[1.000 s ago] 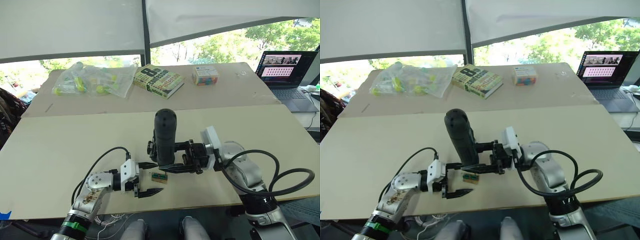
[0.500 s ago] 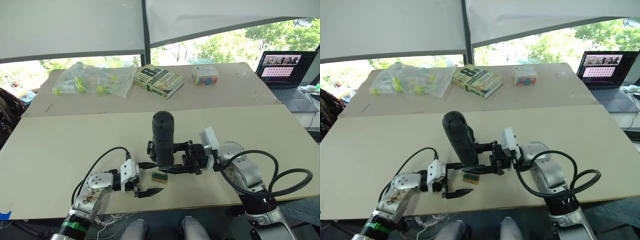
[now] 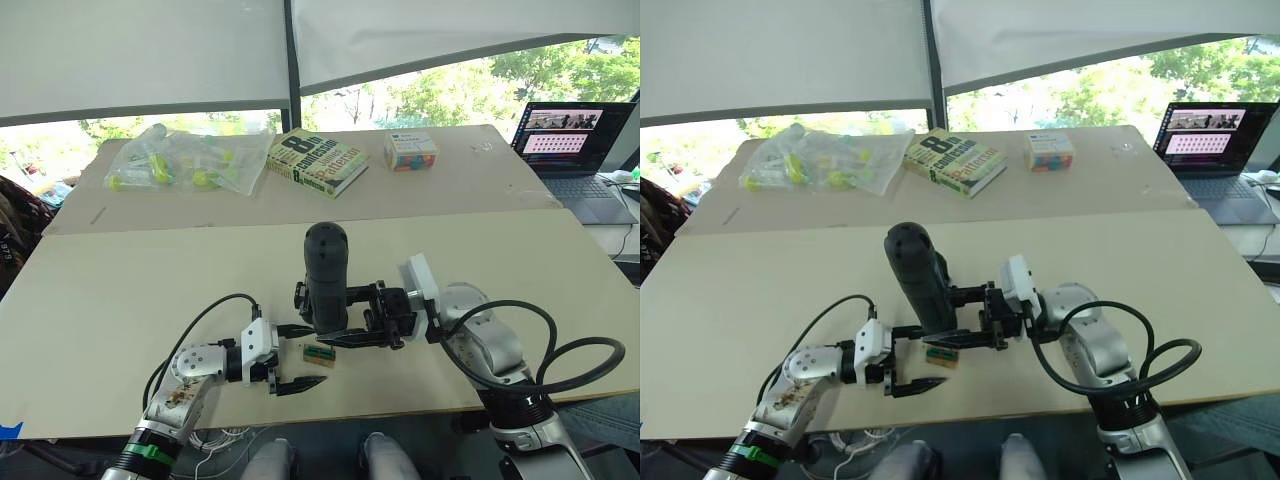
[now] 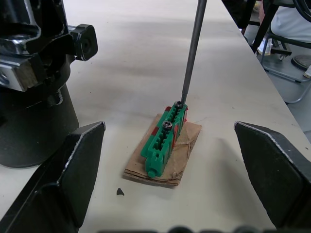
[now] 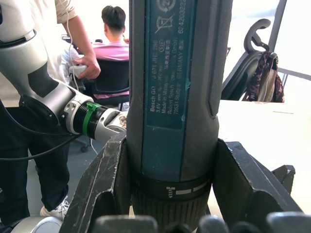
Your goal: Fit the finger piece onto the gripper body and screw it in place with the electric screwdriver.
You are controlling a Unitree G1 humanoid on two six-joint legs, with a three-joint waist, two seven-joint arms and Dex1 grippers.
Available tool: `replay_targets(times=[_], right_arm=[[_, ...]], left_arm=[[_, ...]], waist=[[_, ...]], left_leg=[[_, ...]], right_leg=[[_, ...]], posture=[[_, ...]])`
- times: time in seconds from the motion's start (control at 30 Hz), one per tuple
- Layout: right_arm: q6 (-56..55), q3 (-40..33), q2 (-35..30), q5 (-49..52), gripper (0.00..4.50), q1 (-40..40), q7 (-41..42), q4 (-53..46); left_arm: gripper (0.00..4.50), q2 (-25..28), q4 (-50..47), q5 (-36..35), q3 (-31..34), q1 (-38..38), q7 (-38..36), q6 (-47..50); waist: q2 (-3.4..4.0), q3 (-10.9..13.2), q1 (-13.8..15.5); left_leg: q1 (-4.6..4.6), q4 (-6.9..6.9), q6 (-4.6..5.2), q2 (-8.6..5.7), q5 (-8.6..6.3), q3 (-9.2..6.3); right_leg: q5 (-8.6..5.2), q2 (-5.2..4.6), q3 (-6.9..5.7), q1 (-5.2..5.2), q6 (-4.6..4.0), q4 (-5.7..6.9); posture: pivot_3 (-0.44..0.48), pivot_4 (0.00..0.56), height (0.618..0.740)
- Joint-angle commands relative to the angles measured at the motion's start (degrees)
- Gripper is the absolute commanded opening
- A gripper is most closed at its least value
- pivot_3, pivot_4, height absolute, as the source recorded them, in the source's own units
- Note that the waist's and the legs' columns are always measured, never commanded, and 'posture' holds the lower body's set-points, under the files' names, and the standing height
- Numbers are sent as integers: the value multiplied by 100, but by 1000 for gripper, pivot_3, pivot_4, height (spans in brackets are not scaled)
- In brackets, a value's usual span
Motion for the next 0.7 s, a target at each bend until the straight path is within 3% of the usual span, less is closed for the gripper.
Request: replay_targets(times=[0.03,0.7], right_arm=[[-131,-80,7,104,1915,-88,35,-118],[-92,-127,35,143,1915,-97,0,-81]], left_arm=[[4500,-7,42,57,-176,140,-20,87],[4500,-19,49,52,-191,150,-1,90]], waist=[[0,0,0],[0,0,0]], left_leg=[[0,0,0,0,0,0],[0,0,0,0,0,0]], right_leg=[[0,0,0,0,0,0],[0,0,0,0,0,0]], posture=[[0,150,737],[0,150,737]])
